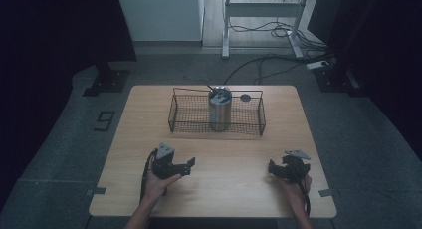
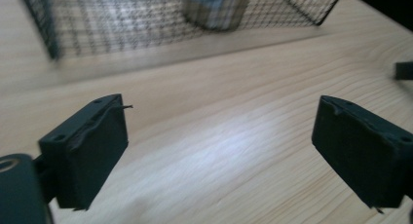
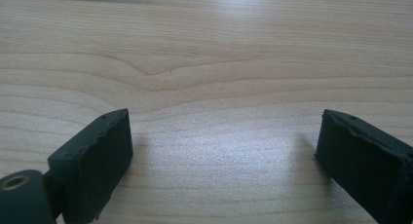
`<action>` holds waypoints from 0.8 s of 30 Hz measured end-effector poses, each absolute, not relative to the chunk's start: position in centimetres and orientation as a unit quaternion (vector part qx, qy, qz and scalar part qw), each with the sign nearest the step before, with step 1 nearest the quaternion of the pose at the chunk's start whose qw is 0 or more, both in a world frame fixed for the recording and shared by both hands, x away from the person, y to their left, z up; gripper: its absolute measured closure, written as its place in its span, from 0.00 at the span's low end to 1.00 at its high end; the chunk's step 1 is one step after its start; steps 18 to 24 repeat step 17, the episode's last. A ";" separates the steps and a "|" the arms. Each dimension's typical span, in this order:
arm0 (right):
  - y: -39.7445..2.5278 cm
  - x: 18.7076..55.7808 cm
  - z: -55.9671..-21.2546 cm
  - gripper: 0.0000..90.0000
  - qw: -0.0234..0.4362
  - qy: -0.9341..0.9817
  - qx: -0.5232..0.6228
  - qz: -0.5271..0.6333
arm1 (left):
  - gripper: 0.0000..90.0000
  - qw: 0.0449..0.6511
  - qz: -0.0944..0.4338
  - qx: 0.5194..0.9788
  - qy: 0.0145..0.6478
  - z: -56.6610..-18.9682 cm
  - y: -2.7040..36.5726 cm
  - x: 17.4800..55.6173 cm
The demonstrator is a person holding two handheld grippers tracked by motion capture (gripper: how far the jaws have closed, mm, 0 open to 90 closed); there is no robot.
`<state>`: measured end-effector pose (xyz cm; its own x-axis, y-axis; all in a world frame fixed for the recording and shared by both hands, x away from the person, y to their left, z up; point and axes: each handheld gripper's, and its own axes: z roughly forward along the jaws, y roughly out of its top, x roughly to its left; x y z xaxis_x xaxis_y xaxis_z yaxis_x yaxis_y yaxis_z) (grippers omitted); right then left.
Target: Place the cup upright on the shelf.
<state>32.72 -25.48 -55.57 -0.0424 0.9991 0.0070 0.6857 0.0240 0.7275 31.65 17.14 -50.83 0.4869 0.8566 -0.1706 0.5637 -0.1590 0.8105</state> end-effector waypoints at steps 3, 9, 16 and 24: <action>-25.5 32.7 -55.6 0.07 0.272 0.661 0.637 0.288 | 0.09 0.423 0.170 0.752 0.477 -51.2 17.4 31.5; -25.5 32.7 -55.6 0.07 0.273 0.661 0.637 0.288 | 0.09 0.425 0.171 0.756 0.468 -51.2 17.1 31.5; -25.5 32.7 -55.6 0.07 0.274 0.659 0.639 0.288 | 0.09 0.403 0.167 0.772 0.462 -51.7 16.0 31.5; -25.5 32.7 -55.6 0.07 0.274 0.659 0.639 0.288 | 0.09 0.403 0.167 0.772 0.462 -51.7 16.0 31.5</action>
